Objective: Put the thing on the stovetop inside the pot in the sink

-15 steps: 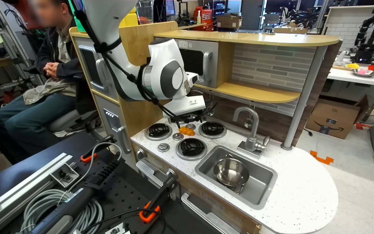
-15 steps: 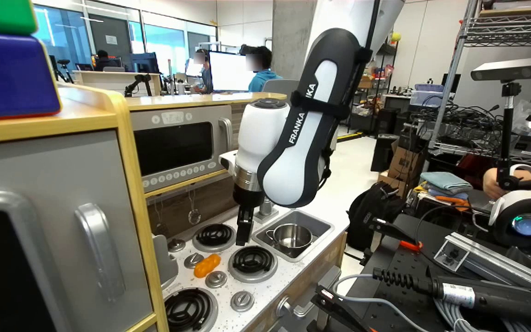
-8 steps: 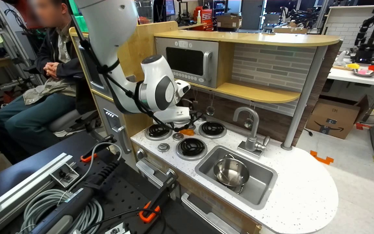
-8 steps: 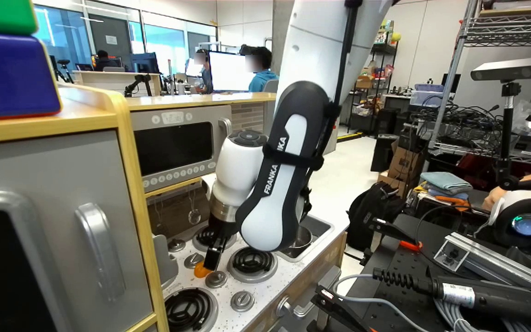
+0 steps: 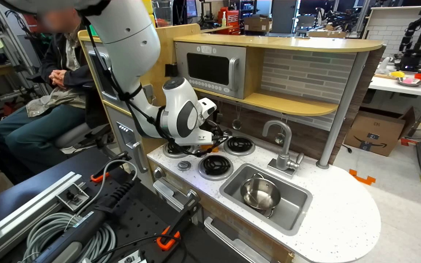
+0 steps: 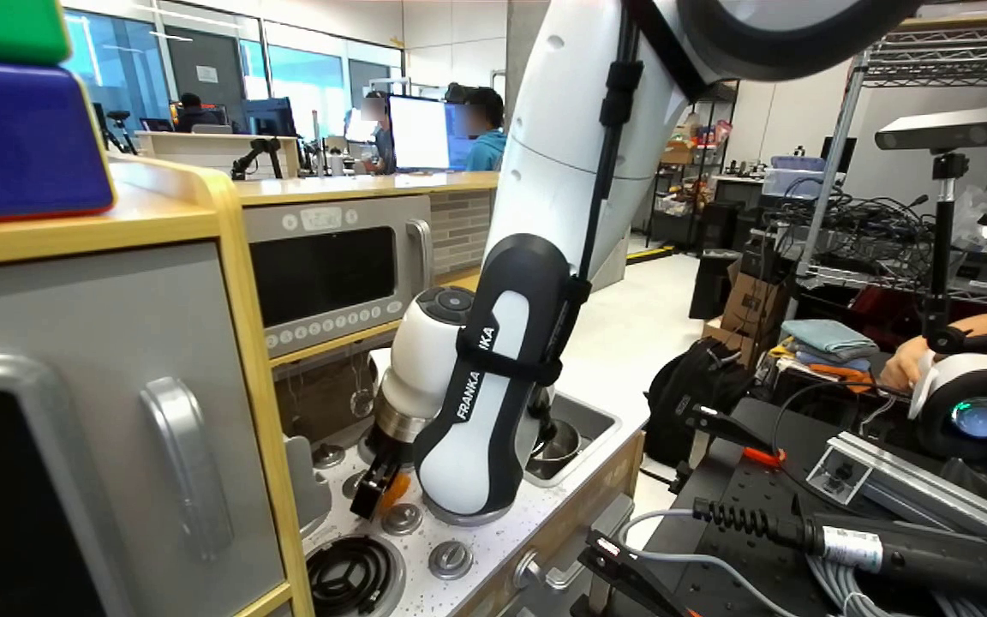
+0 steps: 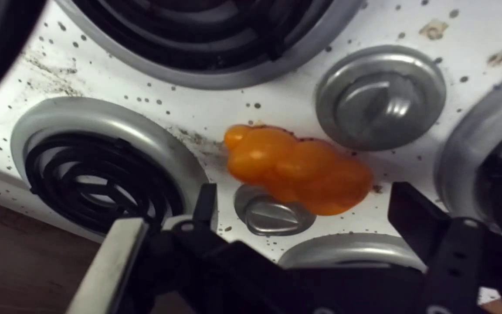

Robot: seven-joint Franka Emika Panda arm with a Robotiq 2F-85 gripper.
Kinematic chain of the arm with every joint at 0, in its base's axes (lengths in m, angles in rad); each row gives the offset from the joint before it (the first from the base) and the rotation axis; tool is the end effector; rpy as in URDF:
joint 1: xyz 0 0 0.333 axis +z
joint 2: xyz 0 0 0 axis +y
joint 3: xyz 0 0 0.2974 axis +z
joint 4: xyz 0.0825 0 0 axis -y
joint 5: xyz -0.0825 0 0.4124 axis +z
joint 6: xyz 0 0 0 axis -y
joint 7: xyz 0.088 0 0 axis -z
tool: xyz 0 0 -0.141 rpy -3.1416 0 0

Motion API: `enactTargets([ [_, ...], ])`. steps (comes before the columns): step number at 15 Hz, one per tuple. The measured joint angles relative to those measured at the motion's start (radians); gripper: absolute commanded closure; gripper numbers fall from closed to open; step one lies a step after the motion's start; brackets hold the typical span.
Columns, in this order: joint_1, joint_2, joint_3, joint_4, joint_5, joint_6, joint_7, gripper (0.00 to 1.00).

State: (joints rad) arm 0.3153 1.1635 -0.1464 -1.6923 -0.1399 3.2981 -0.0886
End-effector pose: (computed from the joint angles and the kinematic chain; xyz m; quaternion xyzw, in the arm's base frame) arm 0.6310 0.1235 -0.0832 0.9414 0.2500 0.2207 0.0516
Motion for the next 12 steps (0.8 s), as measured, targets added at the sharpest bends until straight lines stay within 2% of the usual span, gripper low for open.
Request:
enactTargets([
  [5,0.019,0.033,-0.016,0.059,0.028,-0.001,0.019,0.00],
  [9,0.039,0.039,-0.062,0.068,0.033,-0.054,0.030,0.00],
  [12,0.042,0.039,-0.070,0.072,0.032,-0.059,0.033,0.00],
])
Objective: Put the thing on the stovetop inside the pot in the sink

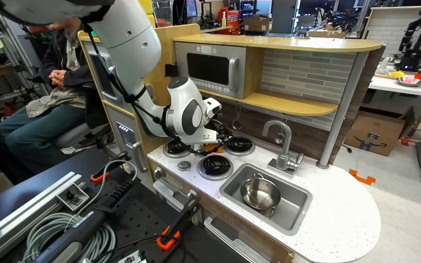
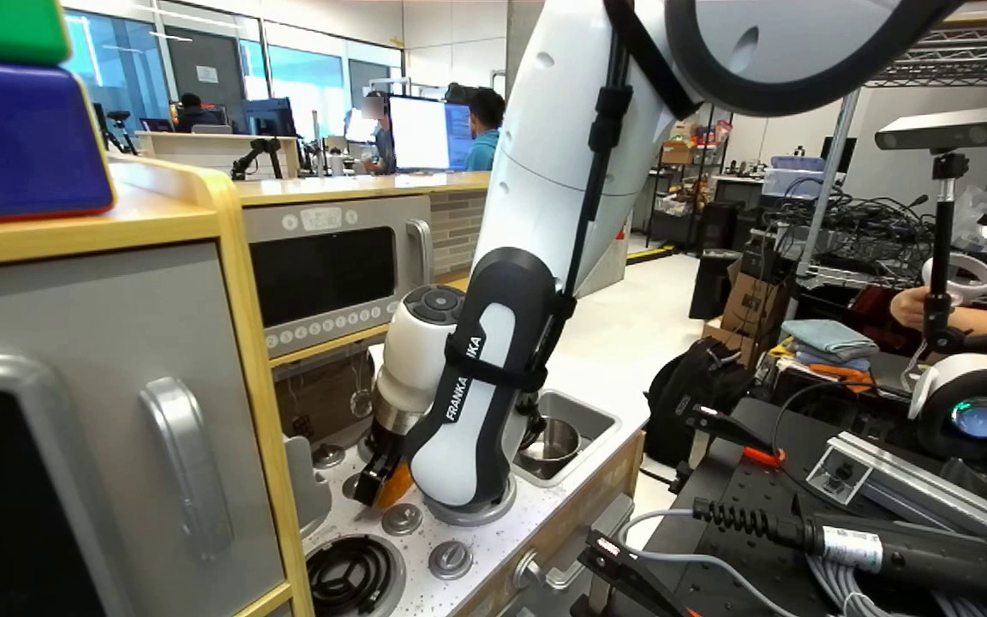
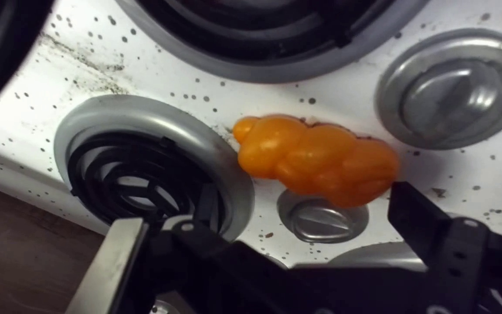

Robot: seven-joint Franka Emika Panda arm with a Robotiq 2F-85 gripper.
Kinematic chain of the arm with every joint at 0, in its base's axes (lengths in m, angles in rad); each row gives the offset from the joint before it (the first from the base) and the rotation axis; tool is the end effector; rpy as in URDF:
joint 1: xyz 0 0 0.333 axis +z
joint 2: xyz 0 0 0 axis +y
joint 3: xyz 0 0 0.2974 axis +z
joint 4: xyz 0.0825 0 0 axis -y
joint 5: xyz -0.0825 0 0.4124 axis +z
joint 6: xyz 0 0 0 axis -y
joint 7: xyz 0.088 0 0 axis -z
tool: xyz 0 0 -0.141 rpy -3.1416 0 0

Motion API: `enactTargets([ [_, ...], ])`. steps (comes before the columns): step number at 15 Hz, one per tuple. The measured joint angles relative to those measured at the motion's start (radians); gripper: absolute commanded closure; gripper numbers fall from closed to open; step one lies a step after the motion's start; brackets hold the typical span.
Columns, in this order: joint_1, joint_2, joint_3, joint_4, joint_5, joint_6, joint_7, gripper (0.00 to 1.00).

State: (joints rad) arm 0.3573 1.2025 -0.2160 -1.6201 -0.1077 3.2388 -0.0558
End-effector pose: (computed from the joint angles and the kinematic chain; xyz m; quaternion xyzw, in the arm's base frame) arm 0.6503 0.1088 -0.0846 0.9447 0.2348 0.2141 0.0809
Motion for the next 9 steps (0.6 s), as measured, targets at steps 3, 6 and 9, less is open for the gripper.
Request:
enactTargets([
  [3,-0.035,-0.004,0.037,0.000,-0.056,-0.006,-0.055,0.00],
  [6,-0.180,-0.032,0.190,-0.001,-0.174,-0.087,-0.181,0.00],
  [9,-0.292,-0.059,0.285,-0.002,-0.227,-0.160,-0.305,0.00],
])
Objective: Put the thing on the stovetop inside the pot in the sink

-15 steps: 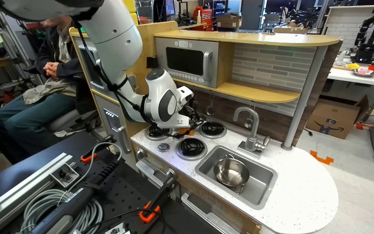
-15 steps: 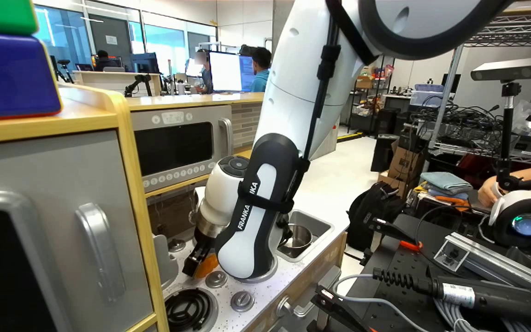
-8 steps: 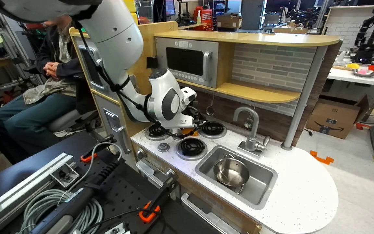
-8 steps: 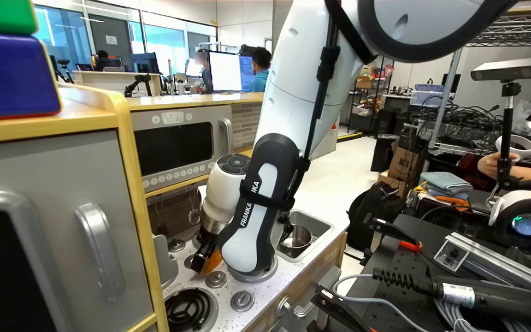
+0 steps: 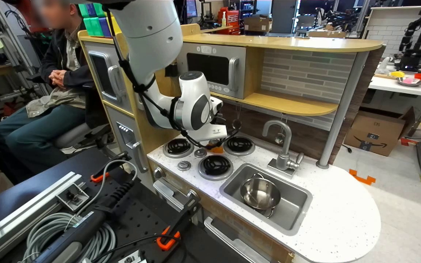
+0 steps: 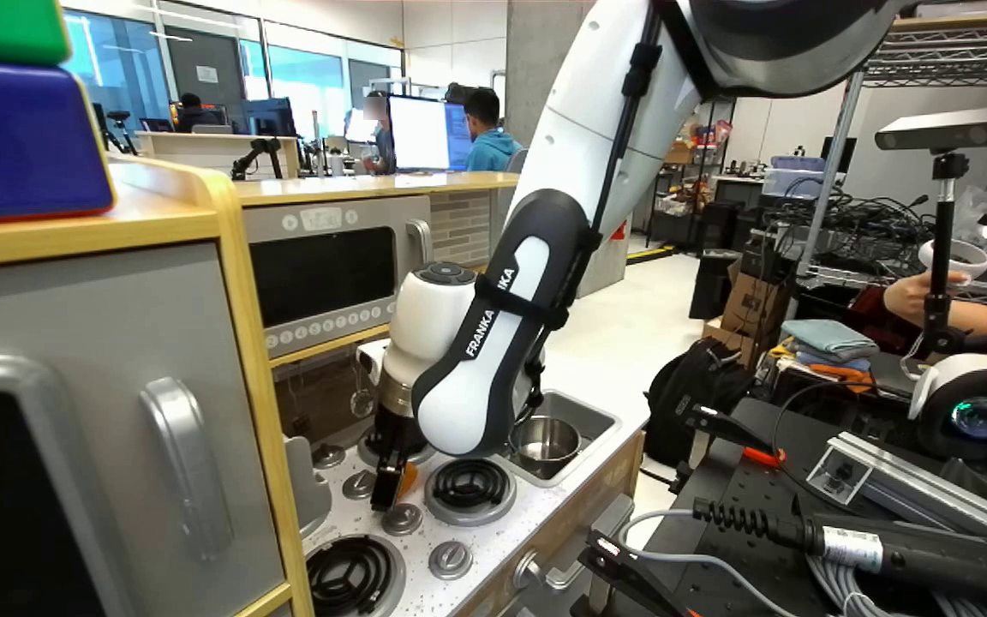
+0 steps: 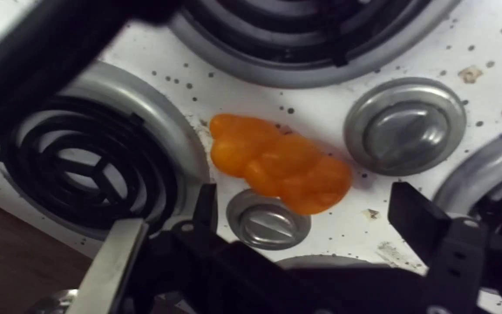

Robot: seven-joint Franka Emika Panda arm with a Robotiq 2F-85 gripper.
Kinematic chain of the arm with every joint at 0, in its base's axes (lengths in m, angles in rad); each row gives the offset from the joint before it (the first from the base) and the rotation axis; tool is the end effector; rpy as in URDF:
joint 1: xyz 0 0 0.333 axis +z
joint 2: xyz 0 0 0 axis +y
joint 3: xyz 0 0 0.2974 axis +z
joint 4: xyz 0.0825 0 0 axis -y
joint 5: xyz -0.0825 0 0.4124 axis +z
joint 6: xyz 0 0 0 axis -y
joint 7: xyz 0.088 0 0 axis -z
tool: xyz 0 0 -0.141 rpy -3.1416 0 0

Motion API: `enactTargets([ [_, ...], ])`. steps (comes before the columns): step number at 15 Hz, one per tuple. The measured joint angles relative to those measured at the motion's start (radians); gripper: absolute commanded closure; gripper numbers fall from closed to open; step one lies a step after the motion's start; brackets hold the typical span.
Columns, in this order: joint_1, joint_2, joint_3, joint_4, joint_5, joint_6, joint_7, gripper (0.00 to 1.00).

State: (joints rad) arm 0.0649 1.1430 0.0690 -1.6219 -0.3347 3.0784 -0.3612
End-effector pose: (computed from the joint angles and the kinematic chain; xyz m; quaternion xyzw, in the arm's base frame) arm 0.6490 0.1129 -0.0774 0.9139 0.3732 0.1572 0.0271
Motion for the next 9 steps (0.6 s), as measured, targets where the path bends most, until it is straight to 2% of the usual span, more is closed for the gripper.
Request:
enactTargets([
  [3,-0.036,-0.019,0.009,-0.001,-0.011,-0.040,-0.068,0.00],
  [9,-0.055,-0.018,0.009,0.024,-0.011,-0.111,-0.123,0.00],
])
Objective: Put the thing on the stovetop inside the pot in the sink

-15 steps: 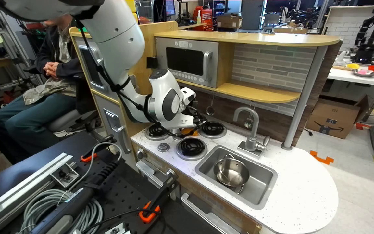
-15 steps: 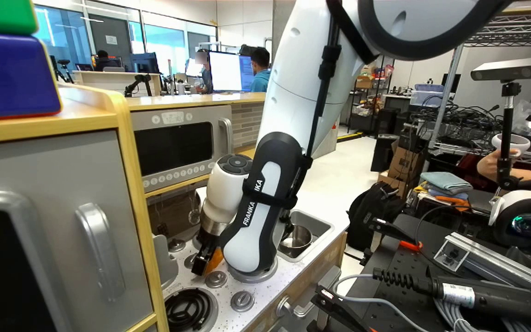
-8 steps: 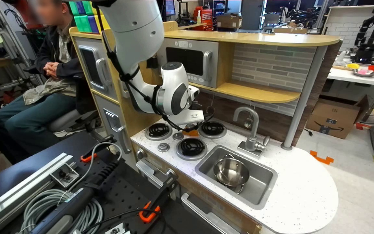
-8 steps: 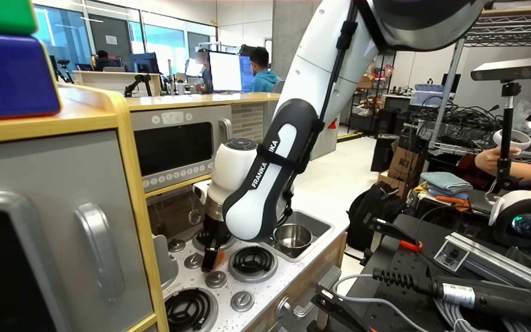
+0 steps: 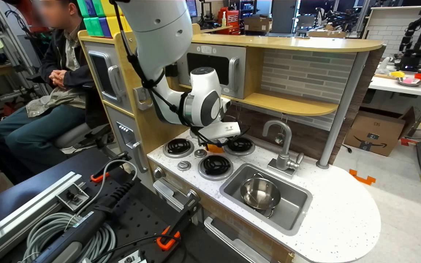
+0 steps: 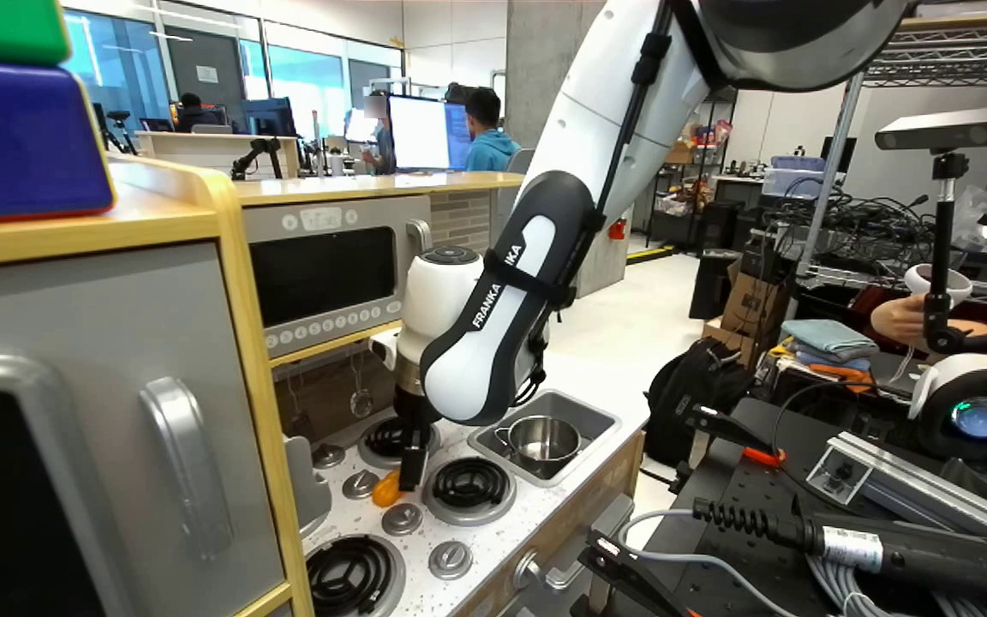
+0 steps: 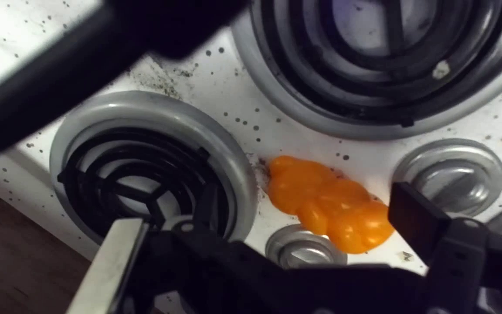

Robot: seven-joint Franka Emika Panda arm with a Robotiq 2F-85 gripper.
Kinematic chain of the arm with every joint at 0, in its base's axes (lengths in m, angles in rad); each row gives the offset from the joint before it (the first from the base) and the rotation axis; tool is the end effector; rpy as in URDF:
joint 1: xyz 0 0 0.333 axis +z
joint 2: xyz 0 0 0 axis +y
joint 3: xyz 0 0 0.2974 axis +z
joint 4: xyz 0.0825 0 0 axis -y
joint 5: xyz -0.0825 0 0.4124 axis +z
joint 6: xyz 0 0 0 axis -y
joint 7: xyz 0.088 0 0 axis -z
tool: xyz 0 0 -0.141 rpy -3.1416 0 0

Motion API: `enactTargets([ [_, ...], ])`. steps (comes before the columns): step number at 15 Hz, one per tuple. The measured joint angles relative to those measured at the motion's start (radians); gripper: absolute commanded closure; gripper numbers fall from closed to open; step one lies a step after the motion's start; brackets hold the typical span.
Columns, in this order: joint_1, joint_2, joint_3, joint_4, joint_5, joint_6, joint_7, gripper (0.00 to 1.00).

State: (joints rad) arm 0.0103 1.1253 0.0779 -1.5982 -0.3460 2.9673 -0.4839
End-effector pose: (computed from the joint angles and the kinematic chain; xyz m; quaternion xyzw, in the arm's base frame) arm 0.6605 0.0786 -0.0705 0.9032 0.4101 0.1196 0.0431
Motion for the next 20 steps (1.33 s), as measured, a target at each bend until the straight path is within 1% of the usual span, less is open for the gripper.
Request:
enactTargets([
  [3,-0.015,0.009,0.018,0.014,0.000,-0.004,-0.029,0.00],
  [6,-0.034,0.021,0.057,0.021,0.000,-0.004,-0.067,0.00],
  [9,-0.035,0.033,0.083,0.021,0.000,-0.003,-0.089,0.00],
  [17,-0.035,0.034,0.079,0.023,0.001,-0.005,-0.095,0.00],
  [19,-0.036,0.038,0.080,0.032,0.004,-0.021,-0.090,0.01],
  [20,-0.038,0.040,0.084,0.040,0.006,-0.038,-0.087,0.26],
])
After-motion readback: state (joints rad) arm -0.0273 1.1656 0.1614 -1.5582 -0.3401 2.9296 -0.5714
